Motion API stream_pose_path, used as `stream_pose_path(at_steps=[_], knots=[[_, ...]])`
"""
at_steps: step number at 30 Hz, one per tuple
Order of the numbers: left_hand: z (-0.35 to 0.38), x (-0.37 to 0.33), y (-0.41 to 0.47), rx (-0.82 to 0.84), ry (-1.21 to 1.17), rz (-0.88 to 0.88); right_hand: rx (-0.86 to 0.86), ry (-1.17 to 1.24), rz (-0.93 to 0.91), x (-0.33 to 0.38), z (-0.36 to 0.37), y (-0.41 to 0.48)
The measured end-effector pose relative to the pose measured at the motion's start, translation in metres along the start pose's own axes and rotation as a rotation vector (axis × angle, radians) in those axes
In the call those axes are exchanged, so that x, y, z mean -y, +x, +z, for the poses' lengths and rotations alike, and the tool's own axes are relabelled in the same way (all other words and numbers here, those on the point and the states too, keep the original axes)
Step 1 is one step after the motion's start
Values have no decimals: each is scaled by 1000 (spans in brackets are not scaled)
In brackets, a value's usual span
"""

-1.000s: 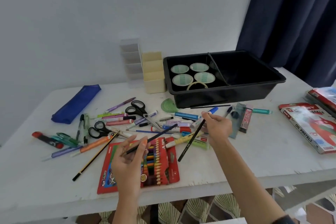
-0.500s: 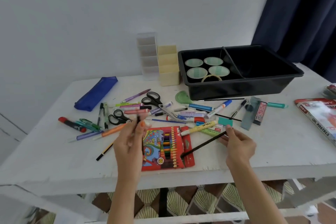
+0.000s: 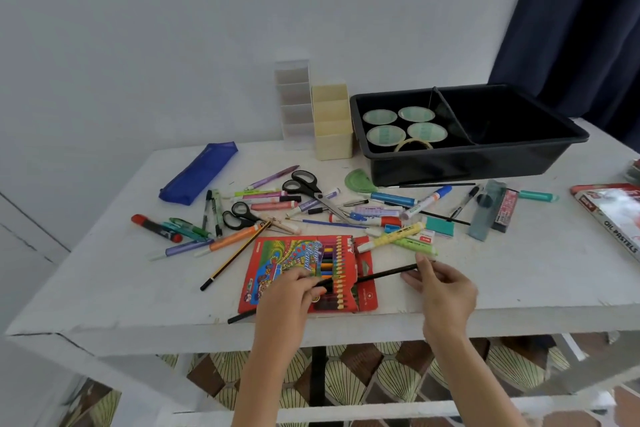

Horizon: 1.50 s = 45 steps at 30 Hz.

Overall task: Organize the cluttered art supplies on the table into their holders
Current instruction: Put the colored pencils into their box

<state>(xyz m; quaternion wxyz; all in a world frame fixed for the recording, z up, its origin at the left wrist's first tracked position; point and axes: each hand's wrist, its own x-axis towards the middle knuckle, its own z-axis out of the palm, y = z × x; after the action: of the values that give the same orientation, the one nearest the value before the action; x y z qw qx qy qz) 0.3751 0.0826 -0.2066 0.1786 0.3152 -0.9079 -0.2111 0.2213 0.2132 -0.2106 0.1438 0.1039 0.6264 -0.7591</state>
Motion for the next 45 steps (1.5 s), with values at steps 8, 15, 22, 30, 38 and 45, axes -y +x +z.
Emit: stream_pose_path(at_steps=[8,15,22,30,38,45], knots=[[0,1,-8,20,106,22,320,-37,150,23,-28,14],[6,2,-9,-8,87,23,288,56,137,15,-29,12],[14,5,-15,-70,-9,14,269,121,48,5,-28,2],[31,11,-19,-139,95,34,269,-57,-69,-1,-24,2],[45,13,-18,-227,111,-104,496,-769,-700,3,-32,12],[42,14,-18,-263,189,-45,400,-980,-726,1,-18,21]])
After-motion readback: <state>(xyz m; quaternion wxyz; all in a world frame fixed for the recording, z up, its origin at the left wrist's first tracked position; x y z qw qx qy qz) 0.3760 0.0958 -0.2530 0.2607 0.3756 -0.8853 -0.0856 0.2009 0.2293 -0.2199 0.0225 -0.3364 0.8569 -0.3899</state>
